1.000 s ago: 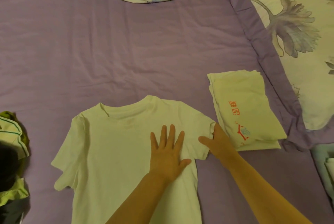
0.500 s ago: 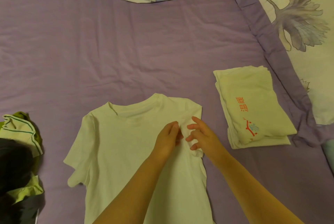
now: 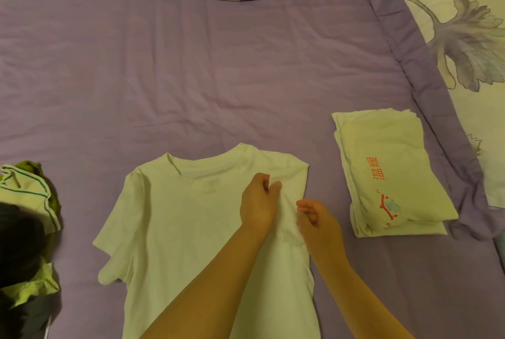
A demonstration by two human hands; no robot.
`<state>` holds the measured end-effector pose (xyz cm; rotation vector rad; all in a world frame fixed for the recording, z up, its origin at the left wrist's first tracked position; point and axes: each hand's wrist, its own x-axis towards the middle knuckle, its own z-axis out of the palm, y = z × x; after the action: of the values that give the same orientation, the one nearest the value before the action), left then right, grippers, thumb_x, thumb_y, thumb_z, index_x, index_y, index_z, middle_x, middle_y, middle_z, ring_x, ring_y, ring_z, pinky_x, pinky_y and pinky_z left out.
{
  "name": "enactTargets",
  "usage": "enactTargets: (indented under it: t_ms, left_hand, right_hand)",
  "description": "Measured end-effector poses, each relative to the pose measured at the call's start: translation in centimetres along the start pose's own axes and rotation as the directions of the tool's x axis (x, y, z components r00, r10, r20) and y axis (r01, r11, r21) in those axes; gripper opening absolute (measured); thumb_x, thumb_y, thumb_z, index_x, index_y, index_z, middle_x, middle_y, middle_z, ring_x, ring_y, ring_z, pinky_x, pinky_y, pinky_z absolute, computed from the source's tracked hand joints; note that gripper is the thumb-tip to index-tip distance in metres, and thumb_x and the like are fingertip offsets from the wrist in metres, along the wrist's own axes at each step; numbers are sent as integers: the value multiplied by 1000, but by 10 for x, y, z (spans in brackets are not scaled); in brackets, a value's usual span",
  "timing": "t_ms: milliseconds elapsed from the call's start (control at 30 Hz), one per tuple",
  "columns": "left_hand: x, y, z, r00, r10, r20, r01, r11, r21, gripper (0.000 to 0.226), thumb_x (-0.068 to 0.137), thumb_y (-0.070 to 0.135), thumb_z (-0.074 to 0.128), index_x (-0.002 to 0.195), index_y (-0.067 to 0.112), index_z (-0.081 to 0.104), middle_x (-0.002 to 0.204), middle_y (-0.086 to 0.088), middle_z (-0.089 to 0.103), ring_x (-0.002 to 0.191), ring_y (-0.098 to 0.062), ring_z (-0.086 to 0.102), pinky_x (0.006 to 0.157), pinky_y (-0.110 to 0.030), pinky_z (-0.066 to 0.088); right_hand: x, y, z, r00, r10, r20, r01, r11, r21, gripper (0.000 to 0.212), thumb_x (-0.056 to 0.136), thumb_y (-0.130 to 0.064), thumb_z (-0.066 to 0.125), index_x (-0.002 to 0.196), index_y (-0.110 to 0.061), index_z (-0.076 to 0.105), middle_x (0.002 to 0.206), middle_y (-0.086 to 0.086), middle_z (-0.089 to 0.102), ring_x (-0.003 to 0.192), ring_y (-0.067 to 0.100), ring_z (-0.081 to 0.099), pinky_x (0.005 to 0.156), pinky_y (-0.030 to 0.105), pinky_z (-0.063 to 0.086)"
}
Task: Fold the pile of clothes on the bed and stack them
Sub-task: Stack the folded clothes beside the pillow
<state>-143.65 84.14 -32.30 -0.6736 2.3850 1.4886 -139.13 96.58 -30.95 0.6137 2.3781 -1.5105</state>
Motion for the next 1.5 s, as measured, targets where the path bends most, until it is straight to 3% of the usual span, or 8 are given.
enactTargets:
  t_ms: [333, 633, 833, 1000, 1167, 1233, 1300, 1500]
  left_hand:
    - [-17, -27, -32, 999, -18, 27, 19, 997, -69, 23, 94, 18, 54, 116, 22, 55, 86, 5, 60, 77, -15, 61, 75, -23, 53]
    - [-24, -52, -73, 992, -41, 118, 33, 997, 63, 39, 96, 20, 52, 135, 20, 45, 87, 1, 61, 80, -14, 62, 83, -26, 53]
    - [-29, -60, -125, 998, 40, -38, -35, 992, 118, 41, 97, 21, 48, 138, 25, 45, 84, 20, 54, 78, 1, 56, 71, -6, 41]
    - [-10, -84, -208, 907, 124, -403, 9, 950, 314, 42, 90, 12, 57, 132, 15, 51, 120, -2, 57, 113, -23, 50, 91, -23, 37]
    - [8, -117, -262, 983, -180, -47, 186, 936, 298, 53, 85, 40, 68, 131, 17, 53, 116, -1, 64, 110, -23, 56, 95, -37, 45]
    - [9, -127, -272, 979, -195, 52, 172, 940, 295, 23, 83, 38, 71, 93, 18, 65, 80, 5, 61, 78, -15, 55, 74, -29, 46]
    - [6, -131, -282, 988, -142, 58, 133, 981, 145, 28, 81, 28, 74, 66, 18, 52, 61, 6, 45, 60, -10, 41, 57, -24, 36]
    - [-4, -137, -303, 979, -192, 62, 195, 980, -42, 27, 86, 28, 67, 81, 21, 41, 76, 3, 46, 68, -13, 45, 56, -22, 36]
  right_hand:
    - [2, 1, 12, 947, -115, 301, 262, 817, -513, 54, 94, -17, 55, 144, -26, 37, 128, -5, 42, 76, 1, 49, 73, 6, 42]
    - [24, -33, 31, 871, 57, 488, 378, 557, -740, 89, 89, -23, 54, 150, -23, -11, 157, -9, -22, 72, 9, 49, 57, 13, 38]
    - [3, -55, 71, 898, -68, 435, 371, 647, -666, 58, 97, -19, 42, 150, -22, 19, 160, -4, 1, 124, 15, 46, 90, 22, 44]
    - [-17, -77, 148, 686, -287, 669, 688, 554, -468, 45, 100, -26, 40, 144, -27, 36, 157, -8, 20, 140, 11, 27, 111, 23, 21]
    - [-27, -86, 214, 559, -245, 792, 812, 359, -461, 55, 99, -49, 31, 149, -28, 24, 158, -9, 18, 147, 12, 5, 118, 35, 2]
    - [-26, -86, 227, 555, -239, 797, 822, 305, -481, 61, 97, -54, 29, 151, -27, 17, 159, -8, 13, 147, 14, 1, 118, 38, -2]
    - [-26, -85, 230, 570, -238, 787, 815, 286, -504, 65, 95, -60, 21, 151, -29, 10, 160, -7, 8, 147, 14, -1, 117, 38, -3]
    - [-45, -70, 230, 566, -242, 788, 824, 176, -538, 82, 72, -78, -20, 143, -39, -15, 160, -6, -3, 147, 20, -11, 115, 43, -12]
